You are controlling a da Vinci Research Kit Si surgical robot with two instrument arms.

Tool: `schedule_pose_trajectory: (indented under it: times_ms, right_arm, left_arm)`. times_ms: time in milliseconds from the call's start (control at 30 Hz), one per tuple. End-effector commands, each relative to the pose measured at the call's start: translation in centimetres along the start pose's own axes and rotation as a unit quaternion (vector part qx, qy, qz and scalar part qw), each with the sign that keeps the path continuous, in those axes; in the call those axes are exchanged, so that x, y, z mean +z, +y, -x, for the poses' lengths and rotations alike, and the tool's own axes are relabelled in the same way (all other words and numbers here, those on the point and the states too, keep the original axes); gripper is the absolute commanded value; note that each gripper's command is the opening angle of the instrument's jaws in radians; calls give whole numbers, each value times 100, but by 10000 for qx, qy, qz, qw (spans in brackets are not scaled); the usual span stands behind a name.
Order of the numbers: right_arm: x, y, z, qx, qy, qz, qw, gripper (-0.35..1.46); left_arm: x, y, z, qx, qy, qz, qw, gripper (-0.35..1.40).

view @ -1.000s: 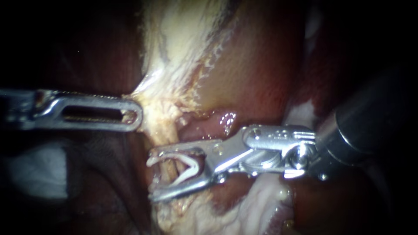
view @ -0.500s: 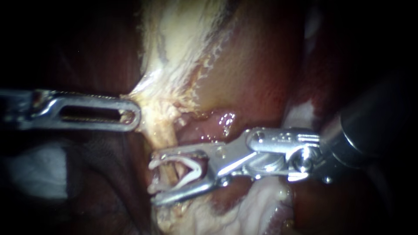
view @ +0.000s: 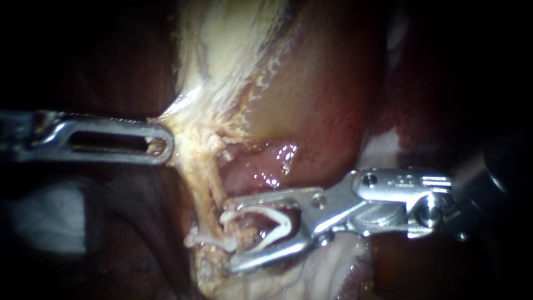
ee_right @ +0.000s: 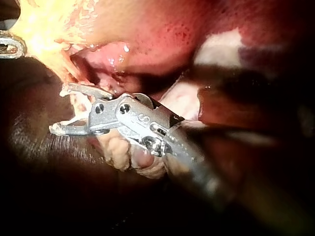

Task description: Clipping second clip left tube

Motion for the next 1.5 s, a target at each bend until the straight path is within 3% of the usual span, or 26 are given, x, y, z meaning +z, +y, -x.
schedule_pose_trajectory:
  times_ms: [33,300,967,1500]
  right_arm:
    - [0,0,0,4,-9,-6,10000,60]
    - [4,5,7,-5,-11,17,10000,60]
    - [33,31,40,-58,-155,128,9998,59]
    - [60,35,51,-11,-168,139,9998,59]
  left_arm:
    - [0,0,0,-1,0,3,10000,-35]
    - [-1,0,0,-1,0,3,10000,-35]
    - [-3,-3,-1,-4,-1,5,10000,-35]
    - [-2,-3,-1,-5,-2,7,10000,-35]
